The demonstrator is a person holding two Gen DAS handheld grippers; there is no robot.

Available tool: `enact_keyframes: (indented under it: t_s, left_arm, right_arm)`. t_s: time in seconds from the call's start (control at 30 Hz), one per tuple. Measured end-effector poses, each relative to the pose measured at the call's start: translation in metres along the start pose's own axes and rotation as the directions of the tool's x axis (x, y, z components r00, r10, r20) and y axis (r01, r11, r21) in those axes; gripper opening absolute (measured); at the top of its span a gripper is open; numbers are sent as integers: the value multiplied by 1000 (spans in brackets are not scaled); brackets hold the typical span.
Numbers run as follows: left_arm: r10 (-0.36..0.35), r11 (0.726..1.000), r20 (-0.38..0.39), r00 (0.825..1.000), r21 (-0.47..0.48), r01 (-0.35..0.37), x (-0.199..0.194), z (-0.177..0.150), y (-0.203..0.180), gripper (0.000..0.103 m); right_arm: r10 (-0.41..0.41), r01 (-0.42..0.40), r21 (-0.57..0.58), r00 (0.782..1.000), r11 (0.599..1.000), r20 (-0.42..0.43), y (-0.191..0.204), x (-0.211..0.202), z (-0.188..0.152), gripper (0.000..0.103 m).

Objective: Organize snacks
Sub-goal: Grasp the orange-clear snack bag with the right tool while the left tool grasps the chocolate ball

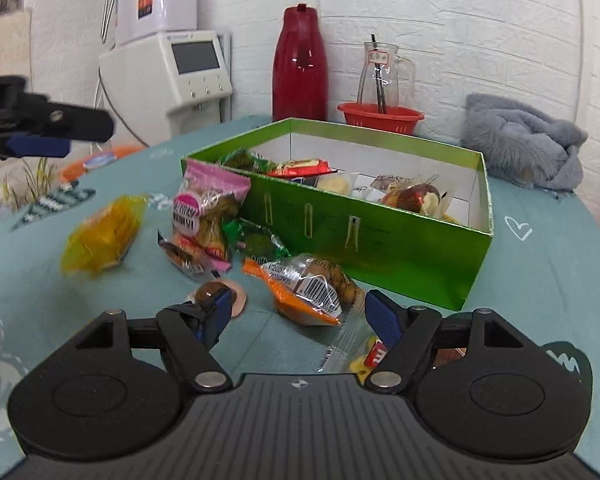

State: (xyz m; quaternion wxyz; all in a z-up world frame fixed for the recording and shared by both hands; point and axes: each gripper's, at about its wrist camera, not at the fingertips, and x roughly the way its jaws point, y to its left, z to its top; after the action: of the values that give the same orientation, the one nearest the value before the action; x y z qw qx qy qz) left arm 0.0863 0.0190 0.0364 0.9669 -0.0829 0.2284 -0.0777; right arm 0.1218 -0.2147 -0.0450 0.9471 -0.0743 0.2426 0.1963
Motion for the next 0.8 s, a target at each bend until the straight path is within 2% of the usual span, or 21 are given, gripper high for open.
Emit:
enact_keyframes:
  t_s: [0.2,0.27,0.33,0.47,0.53,0.63,0.8]
  left_arm:
    - [-12,1000,-62,998,-11,12,-5,-20,13,96]
    - [-30,1000,-81,996,-2,30,-6,-24,14,96]
    - [-67,998,-94,993,3,68,-7,-28,14,96]
    - [-177,984,-141,974,5,179,-3,-38,7,96]
    - [-212,976,-167,963,9,216,0,-43,2,96]
    - [-242,969,-198,950,3,247,3,-50,-3,96]
    - [-294,955,-220,930,-18,297,11,-50,-10,96]
  right_arm:
    - [-70,69,-87,998,994,-6,10,26,4,102]
    - [-60,59,-81,998,995,-9,8,26,1,97]
    - [-15,15,-90,1000,996,-6,10,16,-3,95]
    - [76,-75,-150,997,986,-2,22,-12,-21,96]
    - [71,-68,-168,997,983,10,30,-25,-31,97]
    - [54,-52,-124,998,991,12,31,-39,-38,100]
    - [22,-22,-94,1000,995,-2,37,-45,-40,102]
